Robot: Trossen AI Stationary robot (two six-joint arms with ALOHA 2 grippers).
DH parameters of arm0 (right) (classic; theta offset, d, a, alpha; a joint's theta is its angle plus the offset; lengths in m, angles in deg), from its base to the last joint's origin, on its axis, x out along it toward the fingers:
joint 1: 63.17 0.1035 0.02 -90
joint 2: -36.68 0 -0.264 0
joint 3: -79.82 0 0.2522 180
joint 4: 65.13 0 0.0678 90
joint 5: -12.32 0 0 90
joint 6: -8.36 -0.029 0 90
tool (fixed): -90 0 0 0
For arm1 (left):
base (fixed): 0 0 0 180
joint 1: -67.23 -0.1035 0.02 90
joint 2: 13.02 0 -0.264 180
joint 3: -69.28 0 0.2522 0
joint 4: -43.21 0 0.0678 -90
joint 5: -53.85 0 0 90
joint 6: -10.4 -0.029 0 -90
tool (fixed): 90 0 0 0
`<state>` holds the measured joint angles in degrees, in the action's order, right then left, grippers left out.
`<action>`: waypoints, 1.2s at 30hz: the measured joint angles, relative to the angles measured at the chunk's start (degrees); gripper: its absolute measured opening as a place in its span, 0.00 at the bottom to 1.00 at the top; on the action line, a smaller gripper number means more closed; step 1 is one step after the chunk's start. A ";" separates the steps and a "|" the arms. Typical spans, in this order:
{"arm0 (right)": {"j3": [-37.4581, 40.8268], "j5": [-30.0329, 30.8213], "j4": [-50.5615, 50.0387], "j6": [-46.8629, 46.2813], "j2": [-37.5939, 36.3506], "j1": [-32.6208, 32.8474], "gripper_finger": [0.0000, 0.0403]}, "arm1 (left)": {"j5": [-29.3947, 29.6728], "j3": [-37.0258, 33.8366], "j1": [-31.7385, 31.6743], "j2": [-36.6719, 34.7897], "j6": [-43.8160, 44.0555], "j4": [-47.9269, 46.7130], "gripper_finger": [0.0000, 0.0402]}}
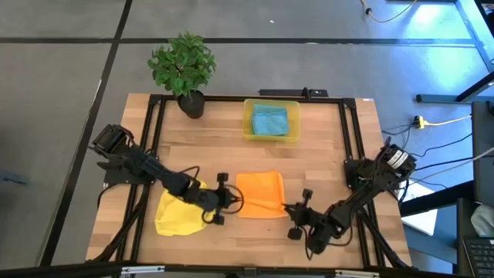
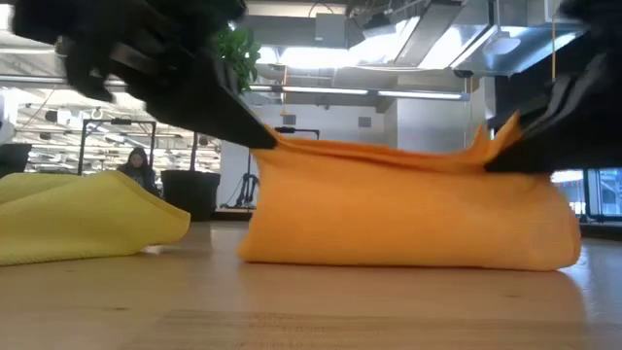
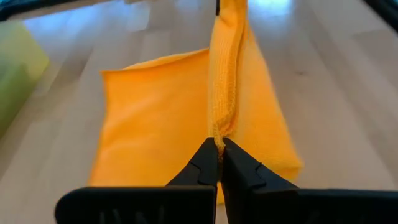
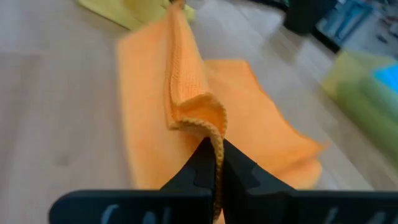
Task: Fold microfiber towels
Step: Fold the orange microfiber towel
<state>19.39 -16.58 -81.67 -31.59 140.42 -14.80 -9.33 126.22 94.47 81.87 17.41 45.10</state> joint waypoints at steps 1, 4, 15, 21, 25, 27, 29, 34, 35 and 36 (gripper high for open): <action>1.03 -0.16 -0.04 -1.28 -0.13 -0.62 0.01 | -0.82 0.00 -1.22 0.00 -0.10 -0.11 0.00; 3.68 -1.05 0.02 -4.73 -0.17 -3.04 0.01 | -2.35 0.00 -4.47 0.00 -0.13 -0.43 0.00; 6.80 -5.22 11.66 4.85 -1.25 -9.84 0.01 | -4.84 -0.04 -7.08 -0.02 0.21 -4.09 0.00; 7.91 -9.45 16.93 12.07 -5.67 -9.83 0.01 | -3.92 -0.06 -5.98 -0.02 -0.11 -4.20 0.00; 15.94 -16.81 34.58 18.08 -11.50 -10.31 0.01 | -3.77 -0.05 -5.70 -0.02 -0.11 -3.81 0.00; 21.51 -18.91 44.12 20.58 -13.99 -11.11 0.01 | -3.77 -0.06 -5.70 -0.02 -0.25 -3.37 0.00; 26.63 -19.18 49.96 20.73 -16.19 -12.35 0.01 | -3.79 -0.07 -5.97 -0.02 -1.36 -3.06 0.00; 32.92 -21.00 56.00 19.04 -17.91 -16.07 0.01 | -4.07 -0.14 -9.48 -0.09 -1.40 -2.74 0.00; 33.00 -22.00 55.88 18.59 -17.92 -16.97 0.01 | -4.75 -0.54 -10.35 -0.09 -1.06 -2.40 0.00; 32.98 -22.88 55.59 18.03 -17.92 -17.73 0.01 | -5.23 -1.04 -11.14 -0.09 -0.73 -1.99 0.00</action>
<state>52.37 -39.46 -26.07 -13.56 122.50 -32.53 -14.57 125.18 83.33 81.78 16.68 43.10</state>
